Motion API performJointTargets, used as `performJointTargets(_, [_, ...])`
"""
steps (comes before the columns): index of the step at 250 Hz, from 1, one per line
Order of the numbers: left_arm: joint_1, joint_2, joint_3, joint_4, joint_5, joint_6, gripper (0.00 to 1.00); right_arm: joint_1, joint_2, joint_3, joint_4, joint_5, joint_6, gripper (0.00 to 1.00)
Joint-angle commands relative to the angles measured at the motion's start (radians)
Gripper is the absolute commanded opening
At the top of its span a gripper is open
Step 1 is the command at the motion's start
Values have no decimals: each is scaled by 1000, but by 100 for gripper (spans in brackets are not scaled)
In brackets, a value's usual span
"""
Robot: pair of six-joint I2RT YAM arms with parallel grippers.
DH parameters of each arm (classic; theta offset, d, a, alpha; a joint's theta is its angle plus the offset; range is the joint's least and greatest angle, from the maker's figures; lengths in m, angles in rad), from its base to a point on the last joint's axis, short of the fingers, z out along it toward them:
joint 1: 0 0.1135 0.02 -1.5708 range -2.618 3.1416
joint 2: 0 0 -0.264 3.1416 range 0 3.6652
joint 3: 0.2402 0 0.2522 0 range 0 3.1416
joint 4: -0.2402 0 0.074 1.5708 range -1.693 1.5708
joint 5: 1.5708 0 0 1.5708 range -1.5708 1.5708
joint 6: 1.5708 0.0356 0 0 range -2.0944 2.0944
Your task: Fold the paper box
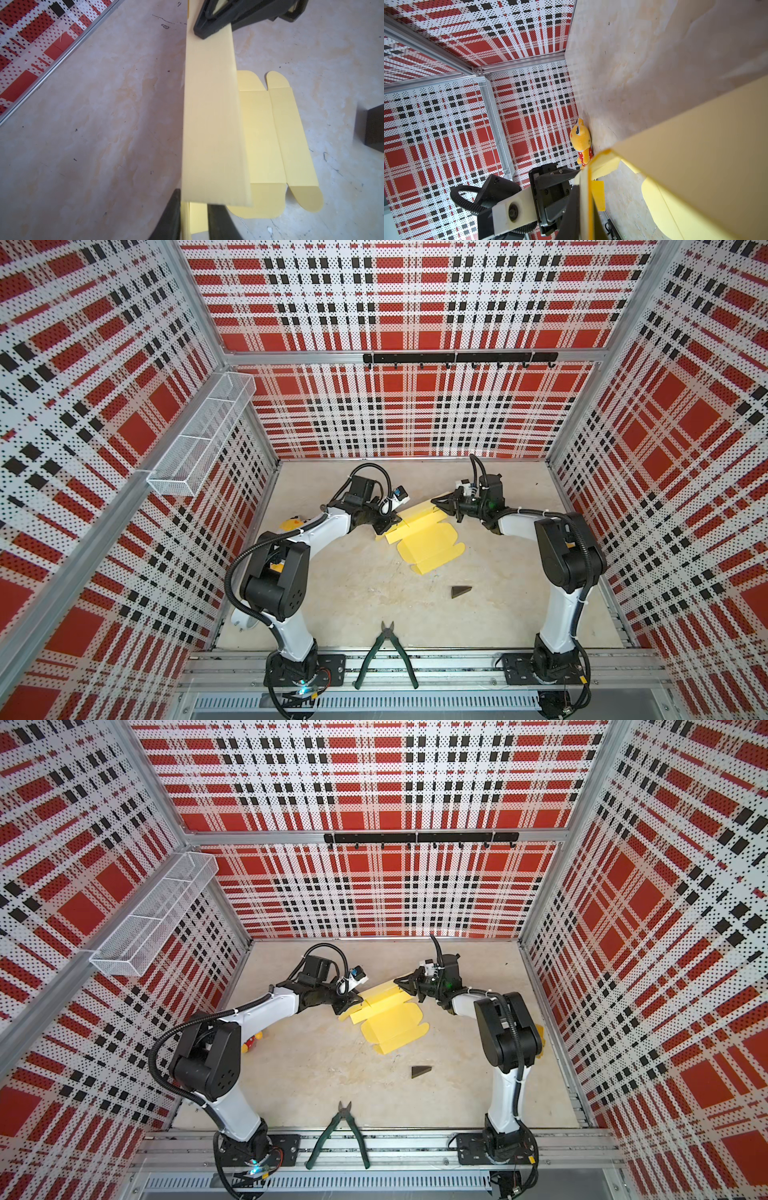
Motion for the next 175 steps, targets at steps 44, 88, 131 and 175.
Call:
performJointTargets(44, [12,-62,8,135,73,-95,35,15,3,-27,89,-26,57,0])
performJointTargets(88, [86,-181,63,-14,106,-157,47,-38,-54,-53,208,-20,149,0])
performJointTargets(131, [236,-263,130,-89,216,-385,49,-67,-119,-45,243,-14,195,0])
performJointTargets(175, [413,-317,-89,248,316,-752,50,-80,-163,-30,318,-25,267,0])
